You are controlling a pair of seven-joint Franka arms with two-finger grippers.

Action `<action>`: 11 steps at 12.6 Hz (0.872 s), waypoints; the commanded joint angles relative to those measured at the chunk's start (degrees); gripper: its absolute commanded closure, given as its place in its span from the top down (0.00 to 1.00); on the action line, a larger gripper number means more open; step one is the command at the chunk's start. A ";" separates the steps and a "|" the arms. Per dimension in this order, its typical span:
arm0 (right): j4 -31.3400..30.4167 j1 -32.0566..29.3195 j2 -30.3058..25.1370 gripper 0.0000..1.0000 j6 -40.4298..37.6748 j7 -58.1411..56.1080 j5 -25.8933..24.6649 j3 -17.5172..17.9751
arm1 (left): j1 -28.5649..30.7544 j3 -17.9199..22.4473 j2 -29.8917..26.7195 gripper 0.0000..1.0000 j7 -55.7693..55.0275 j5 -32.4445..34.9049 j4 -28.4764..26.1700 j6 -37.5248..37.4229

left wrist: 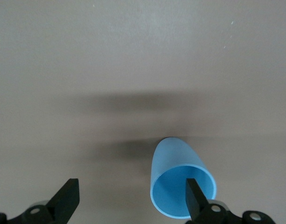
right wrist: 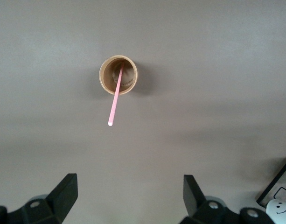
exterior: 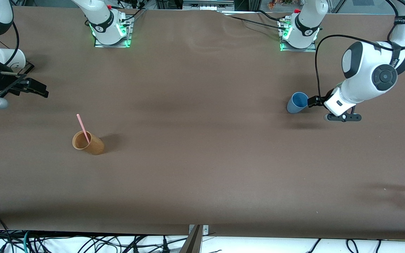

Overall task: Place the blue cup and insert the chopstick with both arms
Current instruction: 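Reach the left gripper down to the blue cup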

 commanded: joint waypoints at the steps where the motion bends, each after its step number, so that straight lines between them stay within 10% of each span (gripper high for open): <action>1: -0.42 -0.32 -0.67 1.00 0.34 0.38 0.36 0.54 | -0.14 0.07 -2.85 1.00 1.41 1.38 -5.86 5.55; 11: -0.42 -0.32 -0.75 1.00 -0.01 0.47 0.36 0.54 | -0.76 -0.02 -2.76 0.98 1.15 1.29 -13.78 14.43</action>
